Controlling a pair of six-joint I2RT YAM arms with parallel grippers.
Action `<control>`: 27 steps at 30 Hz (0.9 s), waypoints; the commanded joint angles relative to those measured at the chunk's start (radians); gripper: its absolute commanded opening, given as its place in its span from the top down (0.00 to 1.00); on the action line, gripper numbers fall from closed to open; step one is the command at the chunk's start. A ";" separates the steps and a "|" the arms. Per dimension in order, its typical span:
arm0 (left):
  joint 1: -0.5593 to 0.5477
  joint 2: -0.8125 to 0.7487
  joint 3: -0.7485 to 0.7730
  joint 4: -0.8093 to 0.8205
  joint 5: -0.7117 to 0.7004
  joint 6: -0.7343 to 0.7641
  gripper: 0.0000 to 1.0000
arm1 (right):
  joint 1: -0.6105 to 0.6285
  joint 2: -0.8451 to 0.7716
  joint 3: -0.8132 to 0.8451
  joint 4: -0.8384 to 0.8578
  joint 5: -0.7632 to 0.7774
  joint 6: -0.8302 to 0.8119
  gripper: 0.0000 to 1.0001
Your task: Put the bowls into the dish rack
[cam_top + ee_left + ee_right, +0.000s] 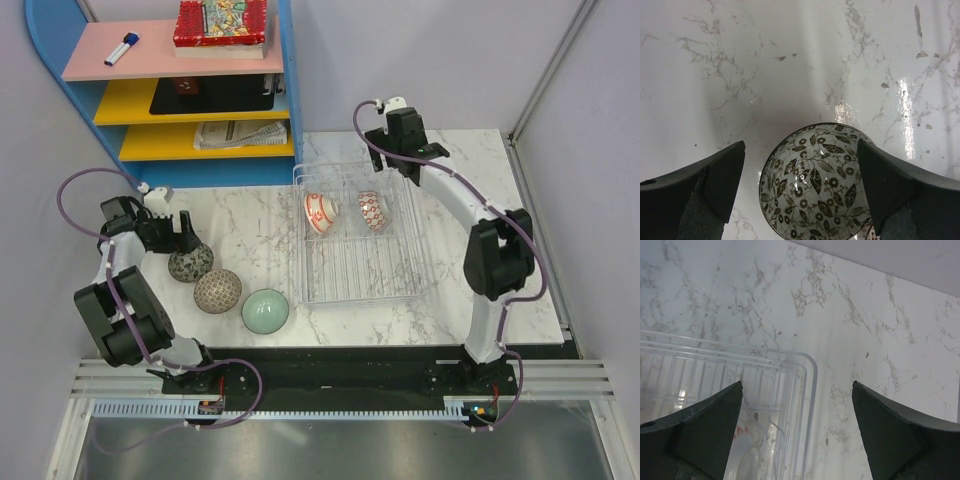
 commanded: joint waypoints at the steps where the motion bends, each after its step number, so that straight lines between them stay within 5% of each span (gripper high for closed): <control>1: 0.005 0.034 0.007 0.053 -0.095 0.053 0.01 | 0.004 -0.202 -0.042 -0.032 -0.140 0.007 0.03; 14: 0.005 0.129 0.016 0.050 -0.173 0.108 0.14 | 0.003 -0.390 -0.142 -0.066 -0.165 0.026 0.03; 27: 0.004 0.225 0.057 0.027 -0.162 0.099 0.98 | 0.004 -0.420 -0.180 -0.059 -0.238 0.065 0.02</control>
